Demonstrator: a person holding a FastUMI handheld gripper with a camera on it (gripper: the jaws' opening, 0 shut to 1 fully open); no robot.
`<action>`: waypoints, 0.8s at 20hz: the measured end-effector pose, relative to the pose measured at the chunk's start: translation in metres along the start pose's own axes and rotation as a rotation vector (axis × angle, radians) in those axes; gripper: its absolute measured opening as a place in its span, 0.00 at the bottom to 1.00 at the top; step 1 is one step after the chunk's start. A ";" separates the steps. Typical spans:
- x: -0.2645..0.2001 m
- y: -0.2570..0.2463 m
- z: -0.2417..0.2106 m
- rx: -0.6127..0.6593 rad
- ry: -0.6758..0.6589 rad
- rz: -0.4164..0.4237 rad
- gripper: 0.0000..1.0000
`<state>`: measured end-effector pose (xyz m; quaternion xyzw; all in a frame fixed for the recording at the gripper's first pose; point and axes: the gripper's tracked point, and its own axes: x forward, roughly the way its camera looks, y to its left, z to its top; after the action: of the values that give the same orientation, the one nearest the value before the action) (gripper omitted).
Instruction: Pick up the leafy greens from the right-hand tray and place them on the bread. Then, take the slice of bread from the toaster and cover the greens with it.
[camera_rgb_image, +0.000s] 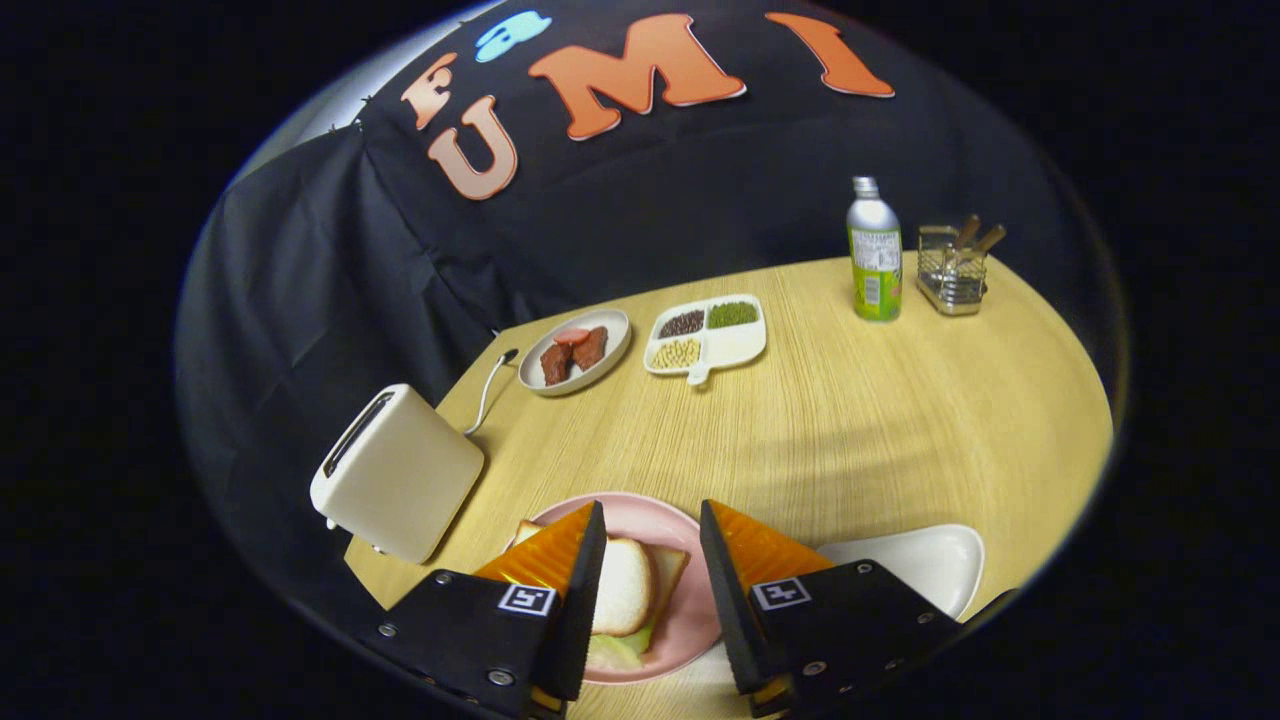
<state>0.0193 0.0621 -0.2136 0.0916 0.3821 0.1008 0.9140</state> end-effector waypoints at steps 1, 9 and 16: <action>-0.004 0.001 0.011 -0.027 -0.047 -0.003 0.62; -0.049 0.025 0.087 -0.211 -0.411 -0.053 0.82; -0.099 0.049 0.140 -0.353 -0.681 -0.142 0.91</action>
<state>0.0459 0.0715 -0.0374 -0.0656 0.0388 0.0652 0.9950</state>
